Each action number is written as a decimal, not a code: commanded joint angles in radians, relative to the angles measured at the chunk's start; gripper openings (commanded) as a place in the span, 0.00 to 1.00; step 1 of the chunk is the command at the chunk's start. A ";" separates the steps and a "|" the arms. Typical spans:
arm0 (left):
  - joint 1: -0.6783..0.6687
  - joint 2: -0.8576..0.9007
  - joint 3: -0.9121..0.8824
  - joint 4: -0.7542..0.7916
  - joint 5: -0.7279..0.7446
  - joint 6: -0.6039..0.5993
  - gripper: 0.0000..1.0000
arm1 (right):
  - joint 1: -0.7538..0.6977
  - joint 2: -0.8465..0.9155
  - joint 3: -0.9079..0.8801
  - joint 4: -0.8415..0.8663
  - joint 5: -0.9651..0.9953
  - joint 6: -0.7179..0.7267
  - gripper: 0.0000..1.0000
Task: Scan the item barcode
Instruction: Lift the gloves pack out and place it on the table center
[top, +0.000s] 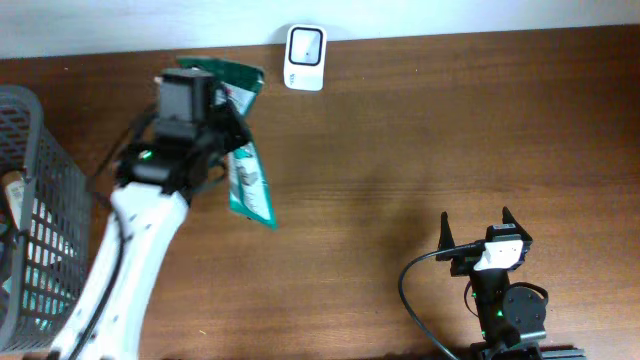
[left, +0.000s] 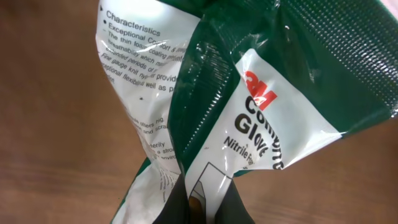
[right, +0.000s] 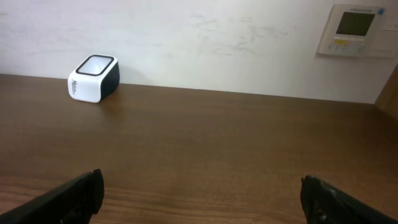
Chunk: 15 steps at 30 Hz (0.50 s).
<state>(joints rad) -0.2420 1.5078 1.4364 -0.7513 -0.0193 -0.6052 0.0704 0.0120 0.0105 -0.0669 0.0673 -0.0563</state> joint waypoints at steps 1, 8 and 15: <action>-0.026 0.123 0.005 -0.012 -0.030 -0.185 0.00 | -0.006 -0.006 -0.005 -0.007 0.012 0.005 0.98; -0.091 0.357 0.005 0.039 -0.034 -0.192 0.00 | -0.006 -0.006 -0.005 -0.008 0.012 0.005 0.98; -0.126 0.390 0.005 0.099 -0.033 -0.190 0.99 | -0.006 -0.006 -0.005 -0.008 0.012 0.005 0.98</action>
<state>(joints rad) -0.3637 1.8908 1.4364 -0.6430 -0.0387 -0.7902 0.0704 0.0120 0.0105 -0.0666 0.0673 -0.0566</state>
